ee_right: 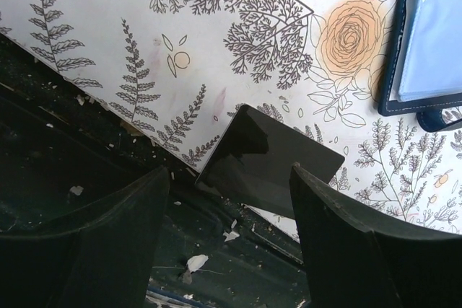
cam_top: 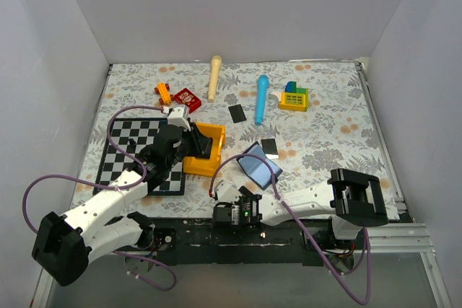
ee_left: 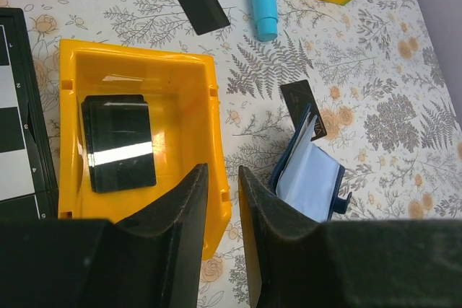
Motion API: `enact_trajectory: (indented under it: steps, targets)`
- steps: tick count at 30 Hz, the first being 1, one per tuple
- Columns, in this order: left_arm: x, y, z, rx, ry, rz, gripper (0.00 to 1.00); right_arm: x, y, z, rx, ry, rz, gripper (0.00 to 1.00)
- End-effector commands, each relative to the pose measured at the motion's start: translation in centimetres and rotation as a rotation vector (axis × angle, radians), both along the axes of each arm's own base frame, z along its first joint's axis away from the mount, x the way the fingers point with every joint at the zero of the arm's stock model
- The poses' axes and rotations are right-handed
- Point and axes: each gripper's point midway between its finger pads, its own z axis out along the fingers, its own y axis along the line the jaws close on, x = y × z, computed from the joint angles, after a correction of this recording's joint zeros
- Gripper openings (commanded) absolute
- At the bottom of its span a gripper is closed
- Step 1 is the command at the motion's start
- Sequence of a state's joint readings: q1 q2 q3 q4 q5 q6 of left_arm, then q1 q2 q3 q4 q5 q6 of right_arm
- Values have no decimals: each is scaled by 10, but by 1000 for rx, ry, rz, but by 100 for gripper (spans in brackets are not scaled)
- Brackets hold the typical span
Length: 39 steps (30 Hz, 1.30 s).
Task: Put the credit cards into the card holder
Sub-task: Pick up the card holder from the corner of the board.
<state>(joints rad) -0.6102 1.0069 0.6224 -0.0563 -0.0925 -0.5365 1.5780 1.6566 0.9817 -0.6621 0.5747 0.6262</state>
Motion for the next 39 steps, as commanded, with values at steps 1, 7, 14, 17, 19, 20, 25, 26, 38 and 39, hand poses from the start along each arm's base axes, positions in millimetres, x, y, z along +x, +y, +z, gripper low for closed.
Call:
enact_trajectory:
  steps: [1,7,14,17,19,20,25,26,38,39]
  targets:
    - [-2,2,2,-12,-8,-1,24,4,1,3,-10,-38,-19,76]
    - [-1,3,1,-12,-6,3,24,2,-4,-10,-53,-28,-10,76]
    - [-1,3,0,-15,-7,2,24,-5,-10,-28,-94,19,15,71]
    - [-1,3,-1,-17,-4,3,24,-8,-13,-32,-111,32,14,63]
    - [0,2,-3,-18,-2,2,24,-9,-16,-36,-123,40,5,55]
    - [0,2,-4,-19,0,1,24,-10,-16,-38,-128,44,-1,52]
    - [0,2,-3,-25,-3,0,24,-12,-19,-42,-145,58,-15,37]
    - [0,2,-5,-23,-1,2,24,-13,-17,-41,-137,60,-17,32]
    - [0,11,-1,-22,-19,24,24,-5,-13,-22,-89,12,-47,1]
    - [-1,11,-1,-23,-19,23,24,-4,-14,-20,-88,6,-52,1]
